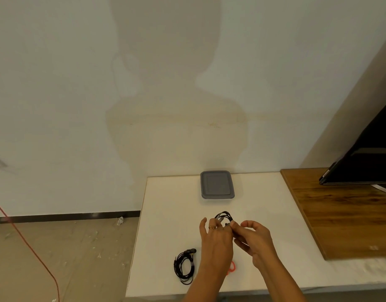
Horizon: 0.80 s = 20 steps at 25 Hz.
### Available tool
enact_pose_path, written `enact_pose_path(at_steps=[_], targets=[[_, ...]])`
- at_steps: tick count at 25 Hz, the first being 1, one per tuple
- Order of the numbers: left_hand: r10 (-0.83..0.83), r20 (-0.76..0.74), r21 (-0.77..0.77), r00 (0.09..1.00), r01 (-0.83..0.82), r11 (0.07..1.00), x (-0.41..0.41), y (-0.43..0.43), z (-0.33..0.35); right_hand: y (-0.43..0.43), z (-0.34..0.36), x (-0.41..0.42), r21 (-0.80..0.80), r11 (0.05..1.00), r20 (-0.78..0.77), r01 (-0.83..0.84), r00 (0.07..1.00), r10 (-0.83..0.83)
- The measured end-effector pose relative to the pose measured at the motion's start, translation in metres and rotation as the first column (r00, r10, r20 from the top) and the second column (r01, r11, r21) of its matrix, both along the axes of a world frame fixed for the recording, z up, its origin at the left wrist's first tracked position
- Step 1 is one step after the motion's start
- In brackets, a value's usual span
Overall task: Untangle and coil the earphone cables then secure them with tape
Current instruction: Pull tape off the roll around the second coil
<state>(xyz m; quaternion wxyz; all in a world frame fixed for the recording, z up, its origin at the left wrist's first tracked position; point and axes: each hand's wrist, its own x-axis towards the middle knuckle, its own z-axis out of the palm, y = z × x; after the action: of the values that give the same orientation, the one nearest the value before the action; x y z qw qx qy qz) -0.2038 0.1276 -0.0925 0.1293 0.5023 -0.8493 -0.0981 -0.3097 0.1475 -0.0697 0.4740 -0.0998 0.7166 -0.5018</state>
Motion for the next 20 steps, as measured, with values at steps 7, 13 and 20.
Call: enact_pose_path(at_steps=[7,13,20], targets=[[-0.040,0.018,-0.052,0.999,0.041,0.998,0.001,0.004,-0.002,-0.001,0.009,-0.003,0.028,0.997,0.016,-0.073,0.997,0.073],[-0.002,-0.011,0.001,1.000,0.002,1.000,0.007,0.000,0.004,0.005,0.014,-0.005,0.002,0.992,0.052,-0.127,0.991,0.127],[-0.019,0.000,-0.065,1.000,0.019,0.998,0.012,0.001,0.014,0.003,0.012,0.007,-0.002,0.996,0.047,-0.094,0.995,0.094]])
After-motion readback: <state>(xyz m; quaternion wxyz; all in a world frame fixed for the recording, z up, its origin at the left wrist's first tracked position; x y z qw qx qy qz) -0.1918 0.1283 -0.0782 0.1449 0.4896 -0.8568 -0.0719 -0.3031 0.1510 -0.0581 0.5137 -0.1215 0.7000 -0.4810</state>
